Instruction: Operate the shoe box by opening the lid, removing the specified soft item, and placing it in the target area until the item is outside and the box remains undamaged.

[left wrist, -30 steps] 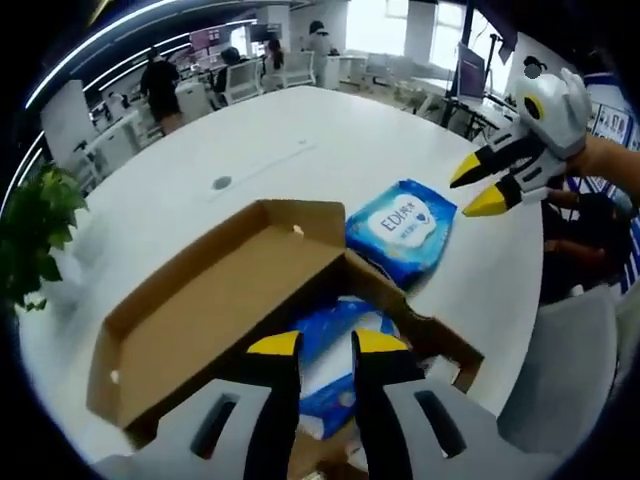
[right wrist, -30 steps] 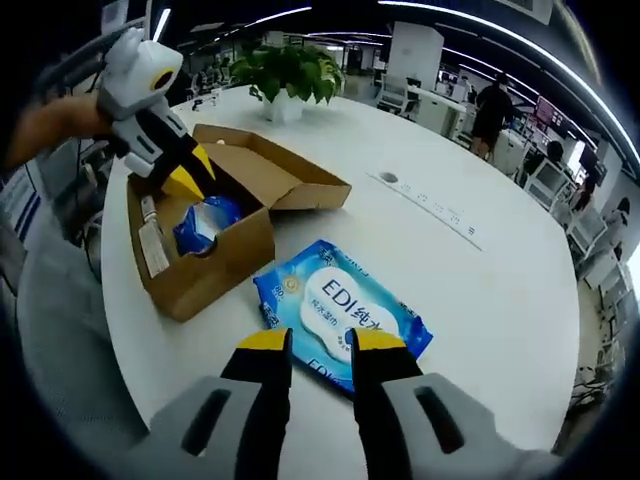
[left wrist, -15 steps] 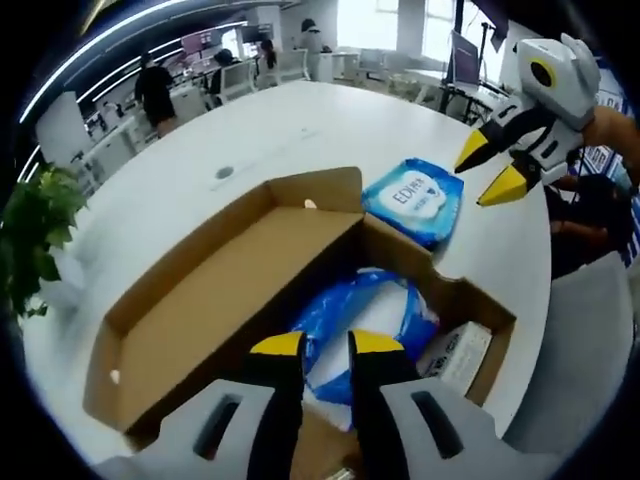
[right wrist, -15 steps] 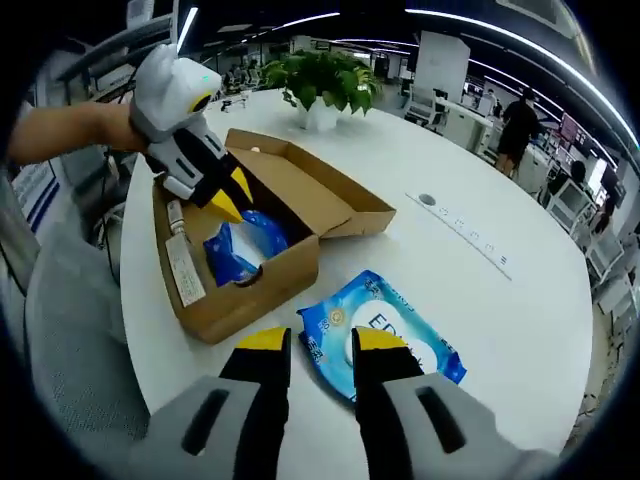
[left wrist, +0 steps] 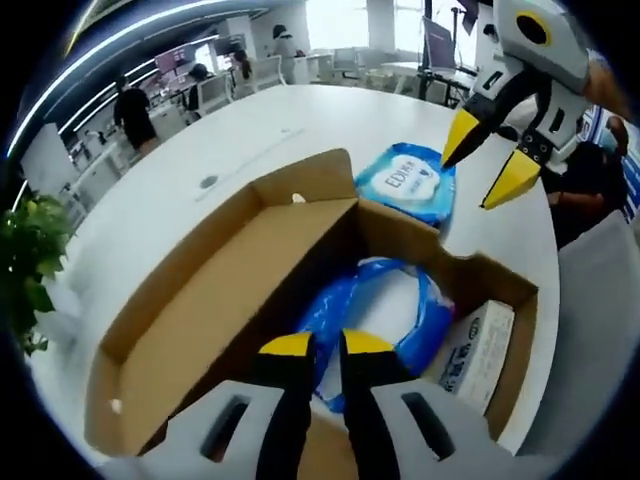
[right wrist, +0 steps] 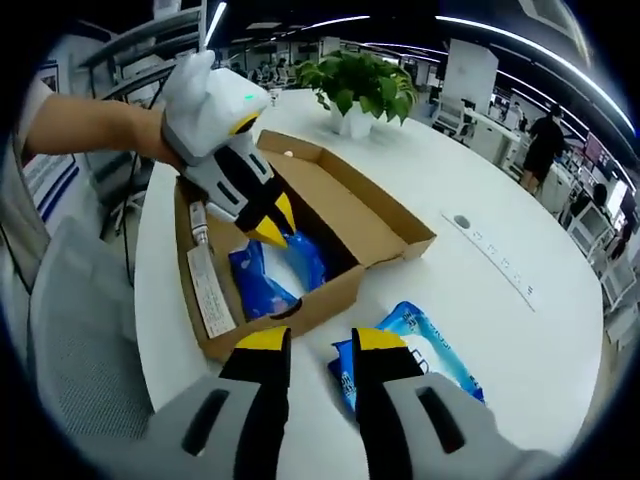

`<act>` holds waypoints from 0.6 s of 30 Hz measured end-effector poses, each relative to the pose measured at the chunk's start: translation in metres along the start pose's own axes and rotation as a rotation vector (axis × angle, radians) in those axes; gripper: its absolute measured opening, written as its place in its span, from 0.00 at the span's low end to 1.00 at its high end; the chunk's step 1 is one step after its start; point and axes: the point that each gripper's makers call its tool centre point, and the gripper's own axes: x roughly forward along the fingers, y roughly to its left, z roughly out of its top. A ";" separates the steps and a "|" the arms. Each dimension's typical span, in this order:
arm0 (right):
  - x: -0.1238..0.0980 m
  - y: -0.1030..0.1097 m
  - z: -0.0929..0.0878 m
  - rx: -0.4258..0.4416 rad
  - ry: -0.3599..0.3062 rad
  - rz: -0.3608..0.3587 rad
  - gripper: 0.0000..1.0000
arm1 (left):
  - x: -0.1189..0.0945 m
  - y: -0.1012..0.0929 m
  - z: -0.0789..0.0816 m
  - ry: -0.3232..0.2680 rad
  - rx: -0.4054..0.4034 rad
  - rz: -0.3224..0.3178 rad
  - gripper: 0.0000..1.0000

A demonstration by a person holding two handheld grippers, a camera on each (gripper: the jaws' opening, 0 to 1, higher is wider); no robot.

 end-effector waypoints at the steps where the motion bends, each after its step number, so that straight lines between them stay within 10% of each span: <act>1: 0.002 0.002 0.002 -0.005 0.001 0.009 0.22 | 0.000 0.001 0.000 -0.006 0.004 0.001 0.05; 18: 0.039 0.033 0.021 -0.098 0.037 0.141 0.24 | -0.001 0.005 0.002 -0.039 0.001 -0.005 0.00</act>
